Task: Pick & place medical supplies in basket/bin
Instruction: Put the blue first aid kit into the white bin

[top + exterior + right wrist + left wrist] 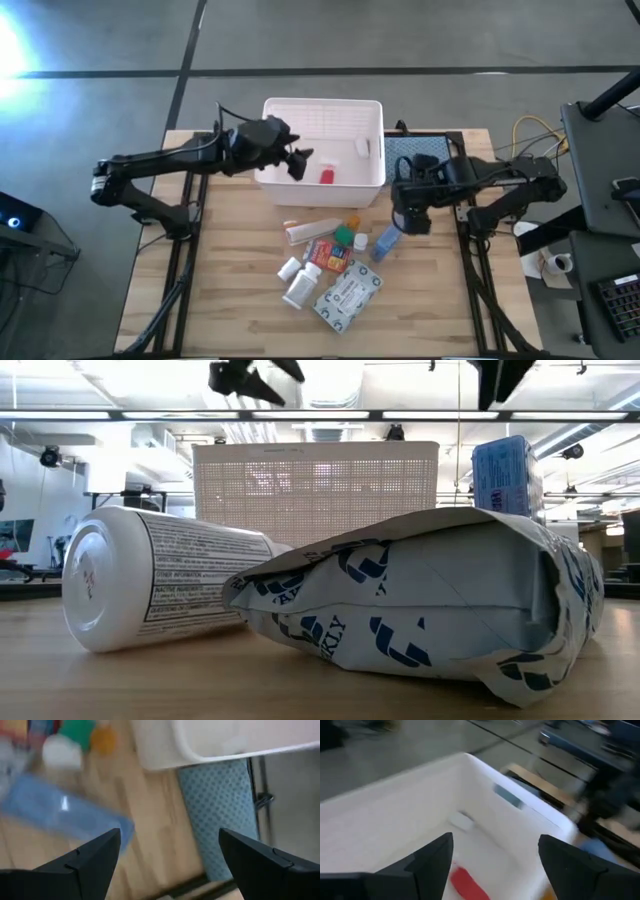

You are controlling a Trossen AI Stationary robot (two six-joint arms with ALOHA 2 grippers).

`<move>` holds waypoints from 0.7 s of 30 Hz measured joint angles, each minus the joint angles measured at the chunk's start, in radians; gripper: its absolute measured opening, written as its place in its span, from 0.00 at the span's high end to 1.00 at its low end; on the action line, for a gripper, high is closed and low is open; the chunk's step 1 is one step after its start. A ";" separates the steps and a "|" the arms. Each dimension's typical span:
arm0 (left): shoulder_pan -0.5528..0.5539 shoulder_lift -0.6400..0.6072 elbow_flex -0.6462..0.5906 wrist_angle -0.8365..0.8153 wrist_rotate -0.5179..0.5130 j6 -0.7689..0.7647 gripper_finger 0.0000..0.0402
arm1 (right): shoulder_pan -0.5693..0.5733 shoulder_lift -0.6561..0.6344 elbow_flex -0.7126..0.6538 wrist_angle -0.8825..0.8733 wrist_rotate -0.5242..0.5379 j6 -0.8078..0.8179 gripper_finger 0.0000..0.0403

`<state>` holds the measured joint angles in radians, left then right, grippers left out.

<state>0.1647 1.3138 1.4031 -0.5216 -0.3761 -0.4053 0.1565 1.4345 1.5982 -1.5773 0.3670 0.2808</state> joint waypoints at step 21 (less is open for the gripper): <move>-0.297 -0.006 -0.052 -0.035 -0.057 -0.140 0.32 | 0.153 0.105 -0.160 0.147 -0.159 -0.578 0.17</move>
<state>-0.1327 1.3079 1.3514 -0.5568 -0.4332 -0.5449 0.3090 1.5394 1.4377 -1.4308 0.2081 -0.2970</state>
